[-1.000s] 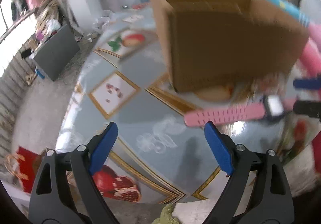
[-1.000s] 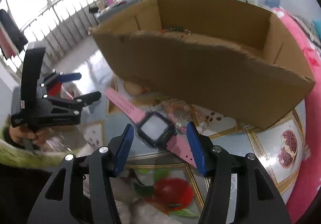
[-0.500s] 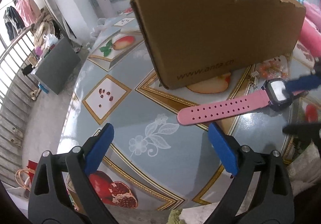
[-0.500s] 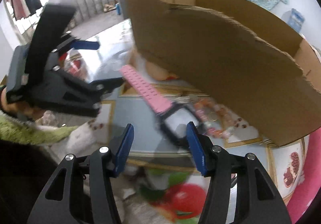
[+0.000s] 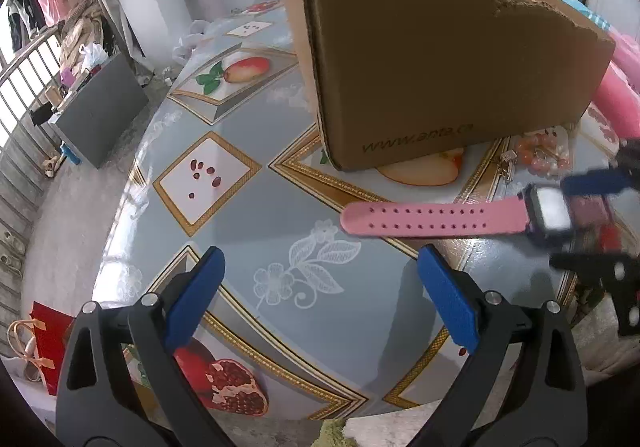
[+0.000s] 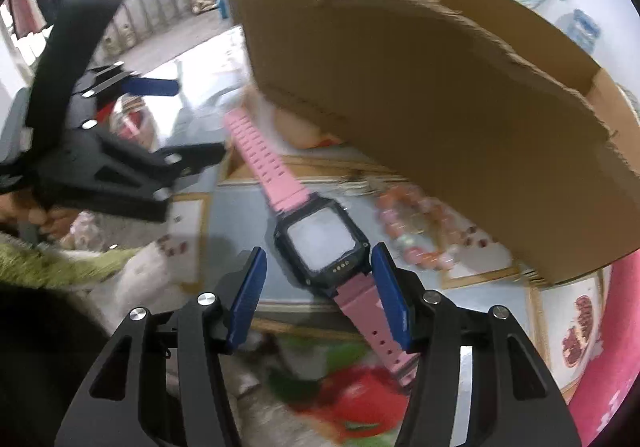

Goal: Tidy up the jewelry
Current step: 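Move the right tool down to the pink-strapped black watch, then grasp the watch face with the right tool while the left tool pinches the pink strap, then carry the watch over the box with both tools and open both, then withdraw both tools from the box back over the table, then close the left tool on the pink-and-white bead bracelet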

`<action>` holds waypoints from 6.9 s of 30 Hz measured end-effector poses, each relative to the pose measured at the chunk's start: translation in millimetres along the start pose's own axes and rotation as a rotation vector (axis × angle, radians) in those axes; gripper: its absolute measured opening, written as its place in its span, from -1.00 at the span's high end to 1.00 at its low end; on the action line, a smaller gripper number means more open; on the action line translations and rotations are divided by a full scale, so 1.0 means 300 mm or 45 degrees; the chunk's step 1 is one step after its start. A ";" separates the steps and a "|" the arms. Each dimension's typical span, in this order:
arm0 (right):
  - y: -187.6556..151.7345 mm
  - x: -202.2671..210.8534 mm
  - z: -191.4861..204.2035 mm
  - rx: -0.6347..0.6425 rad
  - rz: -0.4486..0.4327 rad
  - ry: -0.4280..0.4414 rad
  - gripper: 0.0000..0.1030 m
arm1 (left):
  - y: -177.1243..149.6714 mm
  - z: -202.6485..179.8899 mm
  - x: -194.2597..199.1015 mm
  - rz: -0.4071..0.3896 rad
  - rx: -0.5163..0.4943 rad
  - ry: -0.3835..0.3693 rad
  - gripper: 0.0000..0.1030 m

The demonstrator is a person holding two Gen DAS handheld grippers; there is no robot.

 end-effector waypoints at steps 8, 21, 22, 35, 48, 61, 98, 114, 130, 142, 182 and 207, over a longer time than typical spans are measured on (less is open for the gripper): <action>-0.009 -0.010 0.061 0.084 -0.018 -0.098 -0.03 | 0.001 0.008 -0.009 -0.003 0.019 -0.034 -0.81; -0.034 0.013 -0.118 -0.303 0.024 0.399 0.09 | -0.039 -0.152 0.120 -0.216 -0.305 -0.053 -0.80; -0.041 0.004 -0.150 -0.363 0.038 0.483 0.09 | -0.046 -0.184 0.123 -0.227 -0.360 -0.054 -0.79; -0.091 -0.028 -0.306 -0.524 0.137 0.848 0.09 | -0.056 -0.358 0.062 -0.164 -0.549 -0.139 0.40; -0.095 0.025 -0.259 -0.386 0.055 0.569 0.07 | 0.019 -0.324 0.006 0.069 -0.275 -0.374 0.72; -0.179 0.077 -0.193 -0.059 -0.001 -0.062 0.77 | 0.045 -0.313 -0.014 0.140 -0.160 -0.437 0.74; 0.397 -0.055 -0.838 -0.520 0.219 0.130 0.90 | 0.731 -0.315 -0.293 0.491 -0.091 -0.537 0.96; 0.518 0.017 -0.927 -0.425 -0.038 -0.029 0.44 | 0.749 -0.259 -0.405 0.568 0.023 -0.520 0.37; 0.220 0.669 -0.614 -0.311 -0.660 -0.357 -0.78 | 0.620 -0.067 0.332 -0.270 -0.009 -0.602 -0.76; -0.169 0.272 -0.407 -0.628 -0.169 -0.373 -0.85 | 0.127 -0.170 0.061 0.163 -0.038 -0.370 -0.79; -0.019 0.183 -0.472 -0.687 -0.352 -0.098 0.17 | 0.159 -0.215 0.020 -0.041 -0.164 -0.276 -0.86; -0.117 0.146 -0.491 -0.801 -0.358 -0.053 0.27 | 0.148 -0.374 0.056 -0.132 -0.271 -0.487 -0.30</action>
Point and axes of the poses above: each gripper's, at about its wrist camera, not at the fingertips, and x roughly against the way its jaws point, z to its left, y to its top, the point moved 4 cm from there along -x, roughly the way its jaws point, and after that the axes turned 6 degrees about x, right-handed, at the moved point
